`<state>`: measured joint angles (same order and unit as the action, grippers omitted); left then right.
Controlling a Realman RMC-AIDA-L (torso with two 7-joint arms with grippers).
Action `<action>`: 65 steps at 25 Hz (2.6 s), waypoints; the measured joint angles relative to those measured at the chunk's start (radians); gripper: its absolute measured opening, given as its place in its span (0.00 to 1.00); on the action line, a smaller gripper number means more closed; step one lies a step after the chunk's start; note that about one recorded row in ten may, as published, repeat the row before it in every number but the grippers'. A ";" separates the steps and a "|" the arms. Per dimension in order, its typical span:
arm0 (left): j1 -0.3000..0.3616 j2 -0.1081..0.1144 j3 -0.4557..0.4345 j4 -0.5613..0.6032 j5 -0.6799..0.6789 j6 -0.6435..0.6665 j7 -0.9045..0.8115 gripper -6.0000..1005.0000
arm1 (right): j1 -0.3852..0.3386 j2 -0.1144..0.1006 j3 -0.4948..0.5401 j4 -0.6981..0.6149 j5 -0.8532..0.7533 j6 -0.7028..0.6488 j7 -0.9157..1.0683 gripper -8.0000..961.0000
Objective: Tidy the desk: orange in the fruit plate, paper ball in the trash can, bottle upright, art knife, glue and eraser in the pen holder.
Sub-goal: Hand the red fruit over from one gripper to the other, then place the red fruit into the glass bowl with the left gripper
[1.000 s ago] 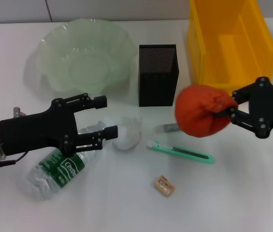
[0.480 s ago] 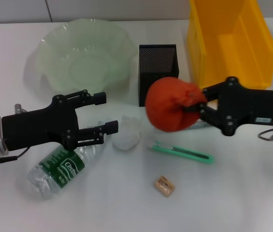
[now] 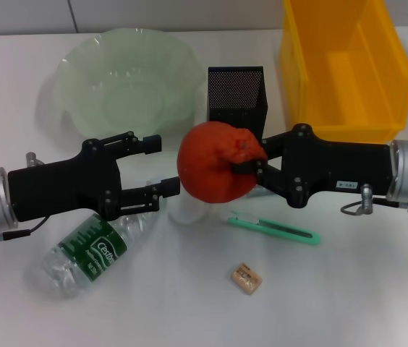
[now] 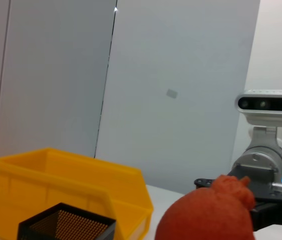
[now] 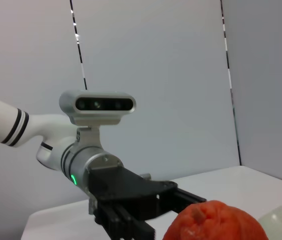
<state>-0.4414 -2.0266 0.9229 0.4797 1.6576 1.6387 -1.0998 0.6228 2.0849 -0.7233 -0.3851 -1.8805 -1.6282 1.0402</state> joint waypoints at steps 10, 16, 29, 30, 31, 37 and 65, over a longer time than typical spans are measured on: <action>-0.005 -0.015 0.011 0.004 0.001 -0.024 0.002 0.66 | 0.033 0.003 -0.008 0.082 0.037 0.045 -0.008 0.04; -0.005 -0.021 0.013 0.012 0.004 -0.029 -0.001 0.65 | 0.058 0.003 -0.037 0.112 0.037 0.046 -0.009 0.04; -0.003 -0.022 0.013 0.011 0.004 -0.035 0.007 0.64 | 0.051 0.004 -0.036 0.113 0.037 0.048 -0.009 0.04; -0.003 -0.022 0.013 0.011 0.004 -0.035 0.007 0.64 | 0.050 0.004 -0.035 0.113 0.037 0.048 -0.009 0.04; -0.005 -0.021 0.013 0.011 0.004 -0.031 0.009 0.64 | 0.050 0.004 -0.034 0.114 0.037 0.048 -0.009 0.04; -0.006 -0.023 0.011 0.012 0.005 -0.034 0.009 0.51 | 0.046 0.003 -0.034 0.114 0.050 0.042 -0.009 0.04; -0.010 -0.034 -0.038 0.022 -0.005 -0.030 0.009 0.15 | -0.071 -0.001 -0.037 0.104 0.117 0.031 -0.079 0.71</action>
<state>-0.4511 -2.0605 0.8850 0.5018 1.6526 1.6086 -1.0906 0.5516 2.0842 -0.7598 -0.2812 -1.7638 -1.5970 0.9616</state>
